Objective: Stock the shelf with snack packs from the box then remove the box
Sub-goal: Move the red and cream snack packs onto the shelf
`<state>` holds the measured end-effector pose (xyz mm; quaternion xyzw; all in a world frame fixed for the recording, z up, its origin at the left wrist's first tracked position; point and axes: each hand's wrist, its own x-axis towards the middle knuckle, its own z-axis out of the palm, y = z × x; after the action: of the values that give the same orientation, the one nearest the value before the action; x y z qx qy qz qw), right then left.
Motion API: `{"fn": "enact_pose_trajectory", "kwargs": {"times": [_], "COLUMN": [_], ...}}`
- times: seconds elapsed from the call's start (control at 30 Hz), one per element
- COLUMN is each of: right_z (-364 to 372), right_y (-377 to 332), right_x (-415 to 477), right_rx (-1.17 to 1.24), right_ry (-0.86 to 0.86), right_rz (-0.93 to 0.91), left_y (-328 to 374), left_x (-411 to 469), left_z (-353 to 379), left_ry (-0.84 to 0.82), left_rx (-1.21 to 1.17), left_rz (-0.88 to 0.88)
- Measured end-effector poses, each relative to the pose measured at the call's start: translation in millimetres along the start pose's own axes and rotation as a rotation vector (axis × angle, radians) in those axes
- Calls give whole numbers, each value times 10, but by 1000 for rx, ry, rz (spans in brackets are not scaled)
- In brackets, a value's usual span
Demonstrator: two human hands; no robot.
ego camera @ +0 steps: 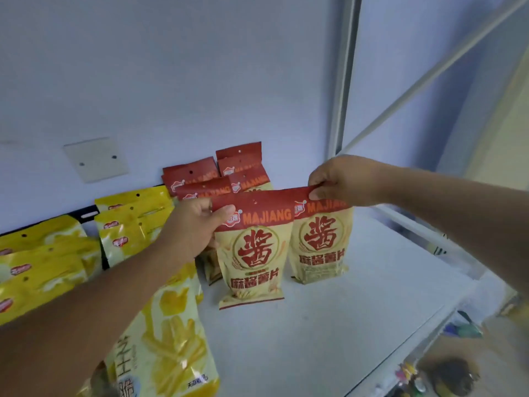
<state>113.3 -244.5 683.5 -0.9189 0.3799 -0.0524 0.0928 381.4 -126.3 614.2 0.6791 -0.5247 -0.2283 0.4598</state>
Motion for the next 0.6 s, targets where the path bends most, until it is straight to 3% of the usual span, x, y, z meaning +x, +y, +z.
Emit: {"fn": "enact_pose_trajectory", "kwargs": {"times": [0.27,0.37,0.6], "right_z": [476,628,958], "right_y": [156,258,318], "right_x": [1050,1439,1982], "right_rx": [34,-56,-59], "right_ry": [68,138,159], "right_rz": [-100,-121,-100], "left_y": [-567,-691,-927], "left_x": [594,759,910], "left_z": [-91,-110,-157], "left_ry": [127,155,260], "left_rx": [-4,22,65], "left_rz": [-152,-201,-272]}}
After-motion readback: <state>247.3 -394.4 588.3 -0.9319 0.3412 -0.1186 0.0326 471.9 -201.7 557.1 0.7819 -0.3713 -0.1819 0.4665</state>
